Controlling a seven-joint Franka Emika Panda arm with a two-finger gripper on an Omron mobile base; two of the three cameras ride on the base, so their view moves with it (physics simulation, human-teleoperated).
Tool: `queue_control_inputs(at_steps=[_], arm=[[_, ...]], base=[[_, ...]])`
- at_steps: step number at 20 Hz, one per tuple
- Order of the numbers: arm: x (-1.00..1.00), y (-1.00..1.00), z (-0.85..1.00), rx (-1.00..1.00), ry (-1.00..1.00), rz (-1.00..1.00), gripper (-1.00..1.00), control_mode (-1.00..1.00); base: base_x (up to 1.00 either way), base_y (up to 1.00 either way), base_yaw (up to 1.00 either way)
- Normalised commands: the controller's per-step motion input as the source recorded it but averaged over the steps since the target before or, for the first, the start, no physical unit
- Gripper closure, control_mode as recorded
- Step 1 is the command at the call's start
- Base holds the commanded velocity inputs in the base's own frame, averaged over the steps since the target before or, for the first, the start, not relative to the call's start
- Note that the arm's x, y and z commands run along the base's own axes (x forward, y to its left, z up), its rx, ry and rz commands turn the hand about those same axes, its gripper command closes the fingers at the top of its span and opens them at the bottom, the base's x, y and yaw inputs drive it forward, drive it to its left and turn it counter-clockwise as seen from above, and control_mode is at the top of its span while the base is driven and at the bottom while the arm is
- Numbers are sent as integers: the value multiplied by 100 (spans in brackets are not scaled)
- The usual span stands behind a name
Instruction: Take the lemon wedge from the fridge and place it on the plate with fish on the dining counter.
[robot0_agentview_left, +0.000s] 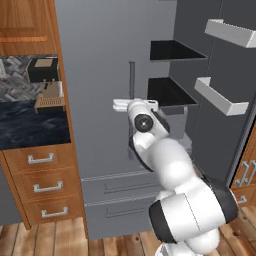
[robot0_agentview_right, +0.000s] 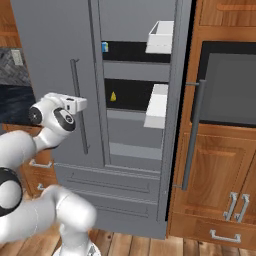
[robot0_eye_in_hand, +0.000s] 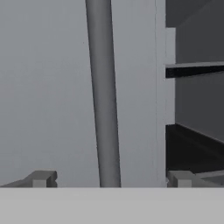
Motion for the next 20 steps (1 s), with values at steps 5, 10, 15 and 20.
queue_control_inputs(at_steps=[5, 10, 15, 20], arm=[[61, 20, 0, -1, 3, 0, -100, -100], [66, 1, 0, 0, 6, 0, -100, -100], [56, 0, 0, 0, 4, 0, -100, -100], [15, 0, 0, 0, 0, 0, 100, -100]], base=[[0, 0, 0], [0, 0, 0], [0, 0, 0], [0, 0, 0]])
